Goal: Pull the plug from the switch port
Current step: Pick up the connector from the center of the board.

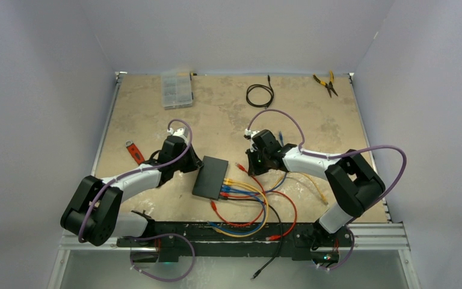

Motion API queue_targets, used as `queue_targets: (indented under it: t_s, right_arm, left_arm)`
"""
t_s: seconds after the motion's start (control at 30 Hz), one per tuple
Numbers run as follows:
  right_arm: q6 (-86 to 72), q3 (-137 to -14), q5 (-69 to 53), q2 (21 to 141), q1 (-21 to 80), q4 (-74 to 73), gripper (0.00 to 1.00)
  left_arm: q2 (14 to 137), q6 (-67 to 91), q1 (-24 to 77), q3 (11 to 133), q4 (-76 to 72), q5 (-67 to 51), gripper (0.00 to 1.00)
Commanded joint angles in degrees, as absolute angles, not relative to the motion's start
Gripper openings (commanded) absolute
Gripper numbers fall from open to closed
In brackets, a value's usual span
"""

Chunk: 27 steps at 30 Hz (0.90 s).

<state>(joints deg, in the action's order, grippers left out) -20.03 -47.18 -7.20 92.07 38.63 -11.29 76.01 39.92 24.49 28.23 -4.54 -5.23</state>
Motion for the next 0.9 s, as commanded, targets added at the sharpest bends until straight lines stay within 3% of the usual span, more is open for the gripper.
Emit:
queue_targets:
  t_s: [0.0, 0.37, 0.7, 0.87]
  right_arm:
    - [-19.25, -49.27, -5.61, 93.03, 38.86, -12.96, 0.00]
    - [-20.34, -51.56, -15.02, 92.16, 37.62, -10.39, 0.00]
    - [-21.16, -50.37, -28.05, 87.56, 27.85, -5.35, 0.00]
    - [-21.10, -50.55, -27.81, 84.69, 23.98, -6.13, 0.00]
  left_arm:
    - [78.40, 37.82, 24.08, 26.09, 2.98, -1.19, 0.10]
    - [78.49, 37.69, 24.08, 26.29, 3.17, -1.09, 0.10]
    - [78.49, 37.66, 24.08, 26.11, 3.03, -1.24, 0.10]
    - [78.41, 37.71, 24.08, 26.08, 2.98, -1.23, 0.10]
